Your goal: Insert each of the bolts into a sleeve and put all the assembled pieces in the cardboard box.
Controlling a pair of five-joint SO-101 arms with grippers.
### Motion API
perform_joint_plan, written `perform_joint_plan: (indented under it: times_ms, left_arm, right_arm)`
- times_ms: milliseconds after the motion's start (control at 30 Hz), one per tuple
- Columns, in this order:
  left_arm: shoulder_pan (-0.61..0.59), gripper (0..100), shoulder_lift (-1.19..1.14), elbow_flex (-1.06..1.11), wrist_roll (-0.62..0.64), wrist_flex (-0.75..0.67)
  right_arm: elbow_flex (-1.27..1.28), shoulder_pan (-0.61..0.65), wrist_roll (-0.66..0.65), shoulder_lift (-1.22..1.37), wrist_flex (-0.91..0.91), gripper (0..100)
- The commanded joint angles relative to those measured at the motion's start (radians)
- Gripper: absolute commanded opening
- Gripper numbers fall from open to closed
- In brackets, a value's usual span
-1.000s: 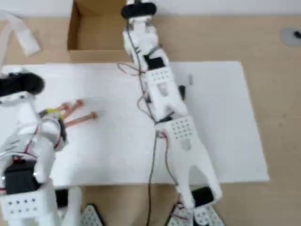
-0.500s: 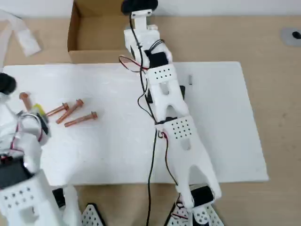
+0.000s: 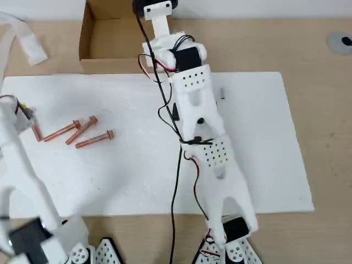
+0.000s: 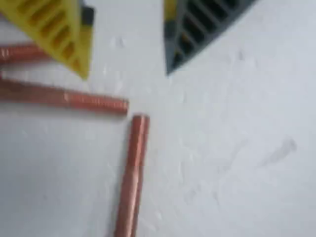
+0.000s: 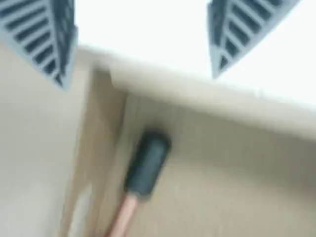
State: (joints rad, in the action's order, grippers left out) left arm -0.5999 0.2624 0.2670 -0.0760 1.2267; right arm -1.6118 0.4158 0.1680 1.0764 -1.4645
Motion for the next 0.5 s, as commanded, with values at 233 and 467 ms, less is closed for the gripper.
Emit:
perform_joint_plan:
  times_ms: [233,467]
  left_arm:
    - [-0.029,11,-0.337,-0.227,-0.04,0.005]
    - [-0.028,11,-0.479,-0.333,-0.025,-0.002]
  right_arm:
    - [-0.054,0.012,-0.08,-0.206,-0.241,21.9]
    - [-0.056,0.012,-0.101,-0.208,-0.267,21.8]
